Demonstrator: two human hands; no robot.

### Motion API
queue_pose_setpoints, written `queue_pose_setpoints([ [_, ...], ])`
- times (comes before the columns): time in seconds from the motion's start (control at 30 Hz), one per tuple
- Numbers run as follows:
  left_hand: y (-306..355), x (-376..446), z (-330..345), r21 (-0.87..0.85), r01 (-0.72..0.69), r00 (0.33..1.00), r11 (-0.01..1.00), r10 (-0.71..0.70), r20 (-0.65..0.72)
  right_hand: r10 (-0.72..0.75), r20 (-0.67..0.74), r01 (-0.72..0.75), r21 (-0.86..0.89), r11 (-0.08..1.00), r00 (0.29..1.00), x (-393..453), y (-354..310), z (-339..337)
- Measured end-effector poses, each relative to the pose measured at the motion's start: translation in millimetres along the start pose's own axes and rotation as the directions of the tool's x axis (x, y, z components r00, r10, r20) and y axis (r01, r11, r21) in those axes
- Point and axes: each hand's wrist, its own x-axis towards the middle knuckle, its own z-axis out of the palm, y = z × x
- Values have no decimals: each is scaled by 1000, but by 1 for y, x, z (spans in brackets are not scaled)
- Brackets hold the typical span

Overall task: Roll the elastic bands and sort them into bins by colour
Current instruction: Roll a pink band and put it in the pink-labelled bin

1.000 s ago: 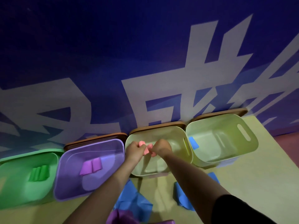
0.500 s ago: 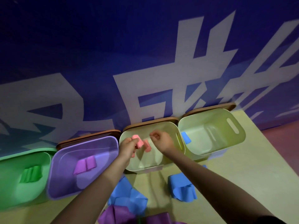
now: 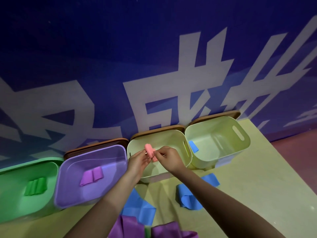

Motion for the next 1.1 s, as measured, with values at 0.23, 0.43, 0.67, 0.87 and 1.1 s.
queue_pose_setpoints([
  [0.23, -3, -2, -4, 35, -64, 995, 997, 61, 83, 166, 51, -173, 187, 967, 985, 5, -8, -2],
  [0.43, 2, 1, -3, 2, -94, 994, 996, 94, 55, 247, 71, -257, 299, 919, 966, 13, -11, 4],
  [0.67, 6, 10, -3, 12, -114, 993, 993, 114, -3, 368, 98, -368, 482, 795, 925, 24, -22, 10],
  [0.87, 31, 16, -19, 306, -230, 962, 924, 263, -72, 457, 244, -517, 359, 777, 855, 45, -19, 9],
  [1.1, 34, 19, -62, 485, -323, 898, 813, 424, -113, 500, 299, -473, -161, 866, 813, 64, -13, 43],
])
